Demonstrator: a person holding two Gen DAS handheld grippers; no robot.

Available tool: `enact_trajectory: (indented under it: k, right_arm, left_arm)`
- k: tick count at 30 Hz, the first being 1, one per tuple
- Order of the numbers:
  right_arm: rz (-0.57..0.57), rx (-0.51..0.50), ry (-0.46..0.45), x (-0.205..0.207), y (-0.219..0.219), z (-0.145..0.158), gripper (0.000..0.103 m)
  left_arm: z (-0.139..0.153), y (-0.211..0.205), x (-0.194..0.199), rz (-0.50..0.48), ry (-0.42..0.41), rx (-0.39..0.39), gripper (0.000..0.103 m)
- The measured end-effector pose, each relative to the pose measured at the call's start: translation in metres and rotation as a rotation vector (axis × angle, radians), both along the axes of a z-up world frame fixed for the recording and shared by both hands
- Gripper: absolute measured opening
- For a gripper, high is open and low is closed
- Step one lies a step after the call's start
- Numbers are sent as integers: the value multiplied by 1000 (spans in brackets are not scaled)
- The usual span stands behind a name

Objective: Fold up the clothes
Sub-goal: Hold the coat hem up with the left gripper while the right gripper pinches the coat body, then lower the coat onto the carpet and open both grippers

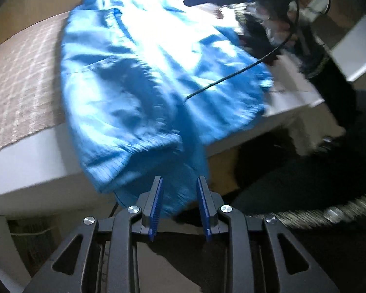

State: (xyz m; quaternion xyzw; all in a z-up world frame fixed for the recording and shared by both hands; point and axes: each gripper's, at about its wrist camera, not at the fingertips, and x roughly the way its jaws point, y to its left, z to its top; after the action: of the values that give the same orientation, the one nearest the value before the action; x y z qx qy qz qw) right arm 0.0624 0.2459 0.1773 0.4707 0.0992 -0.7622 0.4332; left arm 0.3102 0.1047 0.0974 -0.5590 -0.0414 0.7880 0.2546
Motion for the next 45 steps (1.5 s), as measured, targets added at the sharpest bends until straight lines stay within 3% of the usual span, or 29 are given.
enact_trajectory:
  k: [3, 7, 12, 17, 20, 24, 27, 29, 34, 37, 39, 40, 41, 45]
  right_arm:
    - [-7, -36, -10, 13, 26, 10, 45]
    - [-16, -84, -24, 30, 61, 23, 46]
    - [-41, -127, -37, 49, 105, 35, 46]
    - [-342, 153, 3, 37, 165, -26, 46]
    - [-471, 216, -30, 35, 206, -52, 46]
    - [-631, 292, -75, 43, 259, -84, 51]
    - [-692, 253, -184, 48, 293, -113, 51]
    - [-700, 175, -255, 47, 302, -127, 51]
    - [-665, 78, -237, 36, 295, -136, 51]
    - [-624, 77, -241, 28, 283, -145, 52]
    - [-587, 63, -219, 28, 275, -143, 43]
    - [-559, 39, -220, 28, 272, -141, 10]
    - [-538, -4, -239, 27, 270, -139, 2]
    - [-565, -181, -250, 16, 271, -104, 2]
  left_arm:
    - [19, 0, 19, -13, -4, 37, 27]
    - [35, 3, 33, -28, -9, 22, 29]
    - [31, 28, 25, -82, 2, 11, 32]
    - [17, 75, -12, -118, 34, 13, 34]
    - [6, 109, -43, -127, 49, -2, 34]
    - [-4, 168, -74, -218, 44, 20, 34]
    - [-7, 207, -87, -297, 49, 7, 34]
    - [-7, 225, -94, -332, 46, 9, 34]
    - [-3, 243, -112, -355, 38, -15, 34]
    - [1, 235, -119, -340, 34, -25, 34]
    - [6, 224, -124, -320, 42, -30, 34]
    - [9, 218, -126, -311, 47, -30, 34]
    - [11, 211, -128, -299, 55, -30, 36]
    - [14, 184, -140, -256, 83, -40, 38]
